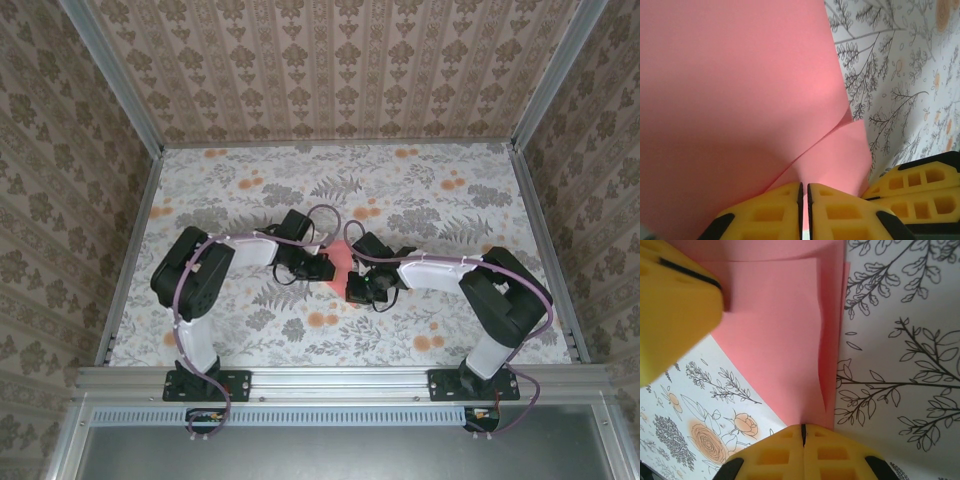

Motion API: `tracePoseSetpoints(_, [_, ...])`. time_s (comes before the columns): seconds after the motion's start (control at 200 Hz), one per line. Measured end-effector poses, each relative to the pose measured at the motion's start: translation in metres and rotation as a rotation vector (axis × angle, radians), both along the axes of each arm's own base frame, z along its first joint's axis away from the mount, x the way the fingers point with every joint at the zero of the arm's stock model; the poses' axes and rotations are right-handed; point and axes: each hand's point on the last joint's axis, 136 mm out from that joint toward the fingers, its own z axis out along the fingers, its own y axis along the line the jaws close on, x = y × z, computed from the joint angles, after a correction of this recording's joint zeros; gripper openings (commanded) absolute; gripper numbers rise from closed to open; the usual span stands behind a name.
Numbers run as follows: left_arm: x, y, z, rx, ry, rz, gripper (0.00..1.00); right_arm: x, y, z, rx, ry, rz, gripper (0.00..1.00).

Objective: Fold a paper plane with a square sheet of paper (fold left side to right side)
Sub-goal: Third fold the triangle at the center of the table.

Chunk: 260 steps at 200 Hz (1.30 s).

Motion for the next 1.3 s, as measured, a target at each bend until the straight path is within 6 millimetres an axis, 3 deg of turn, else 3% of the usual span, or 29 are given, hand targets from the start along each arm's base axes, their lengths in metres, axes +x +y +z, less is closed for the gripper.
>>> tracePoseSetpoints(0.21, [0.008,0.003,0.052,-0.052,-0.156,0.015,0.1,-0.001,-0.001,-0.001,-0.006,-0.005,0.02,0.0])
tracePoseSetpoints(0.295, [0.003,0.005,0.062,-0.078,-0.187,0.007,0.09,-0.001,-0.001,-0.001,-0.009,-0.009,0.031,0.0])
tracePoseSetpoints(0.525, [-0.038,-0.002,0.032,-0.078,-0.084,-0.082,0.08,0.0,-0.001,-0.001,-0.017,-0.005,0.042,0.0])
tracePoseSetpoints(0.665, [-0.051,-0.011,0.018,-0.074,-0.041,-0.129,0.07,0.0,-0.001,-0.001,-0.018,-0.003,0.042,0.0])
tracePoseSetpoints(0.875, [-0.046,-0.017,0.005,-0.056,-0.023,-0.139,0.07,0.0,-0.001,-0.001,-0.017,0.001,0.041,0.0])
tracePoseSetpoints(1.3, [-0.036,-0.019,-0.001,-0.021,-0.053,-0.138,0.05,-0.001,-0.001,-0.001,-0.017,0.0,0.051,0.0])
